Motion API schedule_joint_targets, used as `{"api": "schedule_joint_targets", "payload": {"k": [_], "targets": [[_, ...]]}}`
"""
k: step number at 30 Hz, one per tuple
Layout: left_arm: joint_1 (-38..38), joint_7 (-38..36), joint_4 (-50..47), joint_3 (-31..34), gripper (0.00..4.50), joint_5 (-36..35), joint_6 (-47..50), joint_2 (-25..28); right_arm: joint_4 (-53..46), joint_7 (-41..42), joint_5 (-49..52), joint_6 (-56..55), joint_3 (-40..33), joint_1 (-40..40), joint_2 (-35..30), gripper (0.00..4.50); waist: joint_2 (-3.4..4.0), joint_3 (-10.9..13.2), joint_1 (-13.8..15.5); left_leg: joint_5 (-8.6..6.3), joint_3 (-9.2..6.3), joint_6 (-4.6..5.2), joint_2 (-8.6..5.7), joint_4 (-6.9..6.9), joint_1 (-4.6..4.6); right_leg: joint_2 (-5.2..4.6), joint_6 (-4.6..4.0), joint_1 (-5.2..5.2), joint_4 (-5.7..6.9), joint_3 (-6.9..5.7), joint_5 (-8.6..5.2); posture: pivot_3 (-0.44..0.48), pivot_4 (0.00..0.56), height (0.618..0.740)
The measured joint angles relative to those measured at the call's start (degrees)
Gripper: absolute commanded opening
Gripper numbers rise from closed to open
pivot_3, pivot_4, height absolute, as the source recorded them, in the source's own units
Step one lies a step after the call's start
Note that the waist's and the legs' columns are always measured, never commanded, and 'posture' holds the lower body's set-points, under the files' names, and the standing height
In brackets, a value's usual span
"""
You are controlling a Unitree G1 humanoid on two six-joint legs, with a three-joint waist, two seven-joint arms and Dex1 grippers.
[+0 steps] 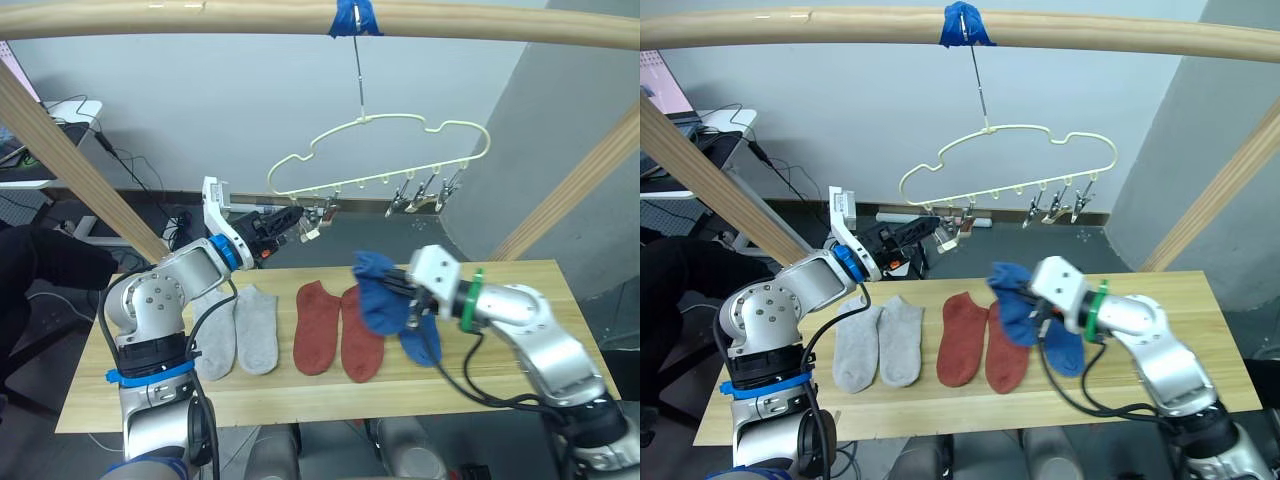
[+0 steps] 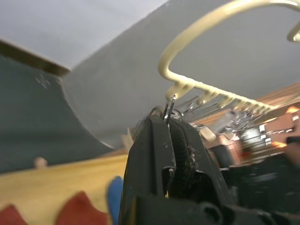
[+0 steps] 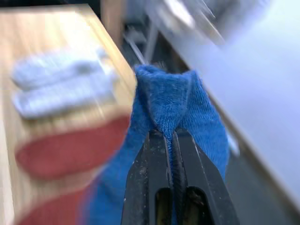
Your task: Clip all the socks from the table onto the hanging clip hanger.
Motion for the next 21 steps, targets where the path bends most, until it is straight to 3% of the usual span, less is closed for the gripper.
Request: {"api": "schedule_joint_targets", "payload": {"k": [6, 21], "targets": [[-0.5, 2.5, -0.5, 0.8, 0.0, -3.4, 2.0, 0.7, 5.8, -2.3, -7.0, -5.3, 5.8, -3.1, 4.8, 0.01, 0.0, 0.0, 1.2, -0.06, -0.1, -0.11, -0.08, 0.01, -0.15, -0.12, -0.05, -0.11, 0.0, -0.11, 0.03, -0.084, 0.244, 0.74], [0.2, 4.0, -1.5, -0.2, 0.0, -6.0, 2.8, 1.8, 12.0, -4.3, -11.9, -9.7, 6.1, -7.9, 10.9, 0.01, 0.01, 0.0, 1.3, -0.03, -0.2, -0.16, -0.04, 0.02, -0.14, -0.06, -0.05, -0.11, 0.06, -0.18, 0.03, -0.079, 0.245, 0.74]]}}
